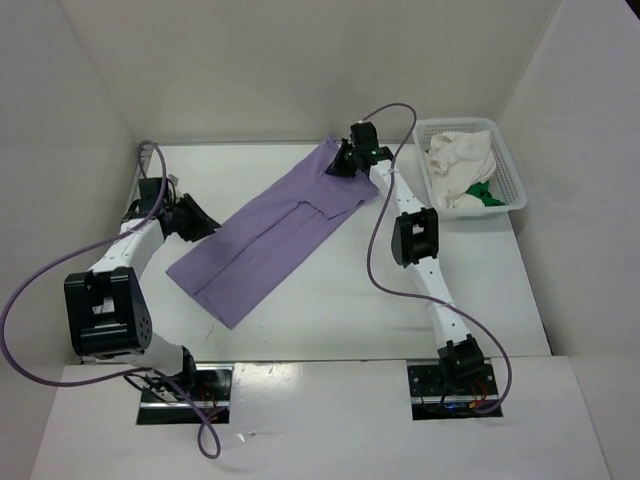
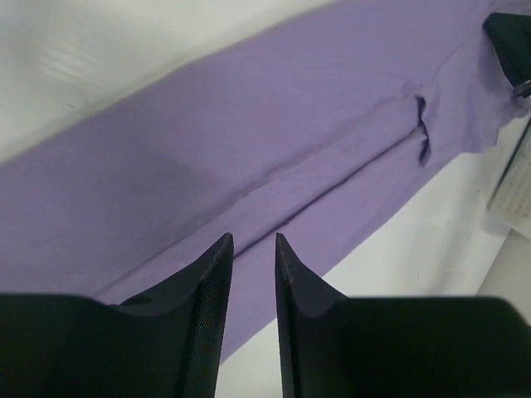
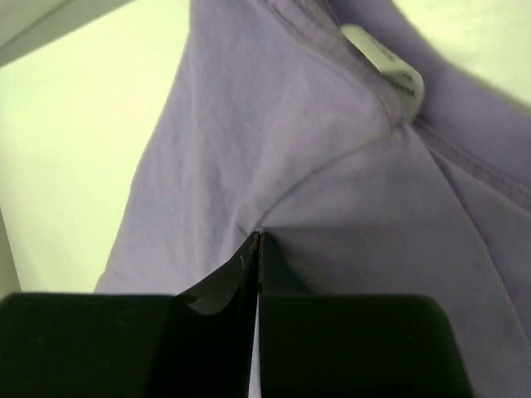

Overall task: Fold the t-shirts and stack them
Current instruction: Rotate the tshirt 90 degrees

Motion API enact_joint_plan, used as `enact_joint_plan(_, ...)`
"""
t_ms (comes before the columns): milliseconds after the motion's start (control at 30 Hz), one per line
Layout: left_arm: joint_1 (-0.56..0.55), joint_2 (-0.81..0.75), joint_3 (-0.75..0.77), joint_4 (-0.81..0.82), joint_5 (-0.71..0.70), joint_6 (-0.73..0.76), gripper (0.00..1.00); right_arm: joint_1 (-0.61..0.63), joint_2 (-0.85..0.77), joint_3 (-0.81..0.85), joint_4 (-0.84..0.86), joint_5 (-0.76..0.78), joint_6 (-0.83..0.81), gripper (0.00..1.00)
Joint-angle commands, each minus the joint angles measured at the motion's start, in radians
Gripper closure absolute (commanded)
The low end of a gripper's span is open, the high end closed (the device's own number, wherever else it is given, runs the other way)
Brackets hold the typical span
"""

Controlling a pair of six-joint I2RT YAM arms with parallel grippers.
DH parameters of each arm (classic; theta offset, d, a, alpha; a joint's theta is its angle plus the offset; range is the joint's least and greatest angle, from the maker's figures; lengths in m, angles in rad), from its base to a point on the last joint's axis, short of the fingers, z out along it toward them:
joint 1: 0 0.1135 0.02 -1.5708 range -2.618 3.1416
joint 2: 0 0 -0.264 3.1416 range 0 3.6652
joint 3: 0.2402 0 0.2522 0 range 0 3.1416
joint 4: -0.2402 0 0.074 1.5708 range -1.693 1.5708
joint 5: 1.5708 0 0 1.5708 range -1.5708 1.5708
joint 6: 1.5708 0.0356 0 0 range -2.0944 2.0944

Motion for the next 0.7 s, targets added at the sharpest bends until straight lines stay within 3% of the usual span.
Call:
enact_joint_plan(0, -0.034, -0.003, 0.057, -0.043, -0.017, 0.043, 0.66, 0.01, -0.084, 0.051, -0.123, -0.013, -0.059, 0.97)
enact_joint_plan(100, -0.074, 0.026, 0.097, -0.043, -0.026, 0.053, 0.66, 0.024, -0.106, 0.278, -0.234, -0.001, -0.113, 0.9)
enact_joint_plan(167, -0.088, 0.067, 0.126, -0.043, -0.026, 0.062, 0.66, 0.013, -0.26, 0.168, -0.217, -0.024, -0.145, 0.83)
enact_joint_plan(200, -0.088, 0.081, 0.161, -0.043, -0.017, 0.072, 0.66, 0.013, -0.306, 0.142, -0.217, -0.024, -0.162, 0.72)
enact_joint_plan(267, -0.117, 0.113, 0.195, -0.043, -0.017, 0.082, 0.66, 0.013, -0.443, 0.03, -0.23, -0.024, -0.204, 0.63)
enact_joint_plan(300, -0.117, 0.122, 0.22, -0.043, -0.029, 0.082, 0.66, 0.022, -0.492, -0.113, -0.23, -0.039, -0.213, 0.56)
enact_joint_plan(367, -0.128, 0.122, 0.23, -0.043, -0.029, 0.092, 0.66, 0.022, -0.686, -0.36, -0.127, -0.128, -0.213, 0.54)
enact_joint_plan(400, -0.128, 0.11, 0.231, -0.043, -0.029, 0.092, 0.69, 0.037, -0.853, -0.699, 0.061, -0.169, -0.16, 0.53)
enact_joint_plan(433, -0.128, 0.11, 0.231, -0.043, -0.029, 0.092, 0.69, 0.051, -0.854, -0.848, 0.141, -0.17, -0.135, 0.59)
enact_joint_plan(467, -0.128, 0.098, 0.218, -0.043, -0.029, 0.102, 0.72, 0.069, -0.971, -0.966, 0.187, -0.17, -0.12, 0.71)
enact_joint_plan(500, -0.128, 0.089, 0.208, -0.043, -0.029, 0.102, 0.75, 0.092, -1.009, -1.127, 0.212, -0.154, -0.109, 0.86)
enact_joint_plan(533, -0.128, 0.07, 0.198, -0.043, -0.02, 0.111, 0.78, 0.14, -1.028, -1.188, 0.212, -0.154, -0.109, 1.0)
enact_joint_plan(667, -0.138, 0.026, 0.12, -0.043, -0.034, 0.146, 0.92, 0.258, -1.058, -1.388, 0.284, -0.164, -0.069, 0.97)
